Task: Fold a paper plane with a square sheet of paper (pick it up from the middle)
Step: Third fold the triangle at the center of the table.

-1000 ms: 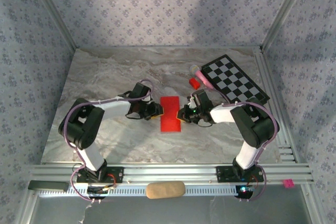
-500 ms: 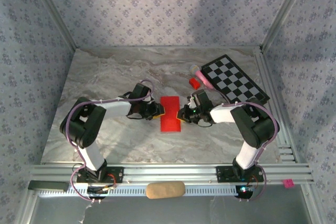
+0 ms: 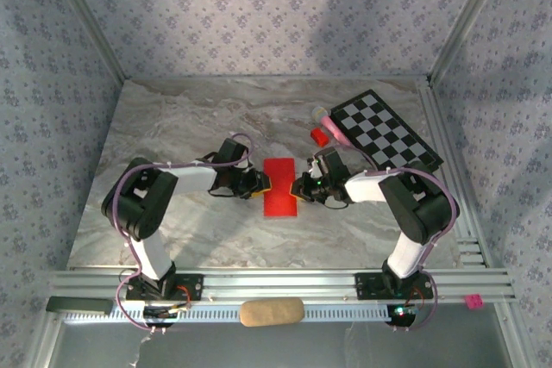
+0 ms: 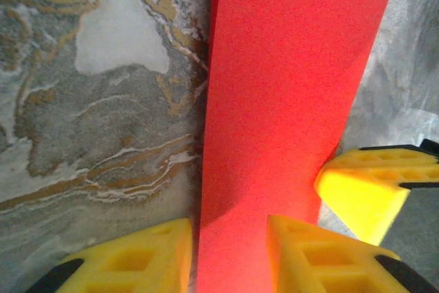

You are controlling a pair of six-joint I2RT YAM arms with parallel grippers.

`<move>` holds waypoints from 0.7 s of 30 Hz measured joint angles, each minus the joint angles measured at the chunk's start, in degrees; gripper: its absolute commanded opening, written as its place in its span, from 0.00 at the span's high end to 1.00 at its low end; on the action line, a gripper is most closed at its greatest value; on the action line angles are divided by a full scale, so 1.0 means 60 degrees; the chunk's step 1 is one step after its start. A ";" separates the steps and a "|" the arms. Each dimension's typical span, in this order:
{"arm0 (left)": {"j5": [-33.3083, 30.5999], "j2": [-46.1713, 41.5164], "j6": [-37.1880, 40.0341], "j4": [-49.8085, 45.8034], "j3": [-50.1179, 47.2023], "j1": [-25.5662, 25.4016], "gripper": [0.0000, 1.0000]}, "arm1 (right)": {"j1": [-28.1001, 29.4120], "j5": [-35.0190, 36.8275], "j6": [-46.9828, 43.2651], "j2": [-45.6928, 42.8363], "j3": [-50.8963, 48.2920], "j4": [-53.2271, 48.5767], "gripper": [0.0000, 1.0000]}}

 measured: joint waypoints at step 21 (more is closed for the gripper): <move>-0.0040 -0.0117 -0.0426 0.0652 -0.0517 0.0007 0.79 | 0.0018 0.0069 0.0004 -0.0033 -0.0015 -0.0007 0.90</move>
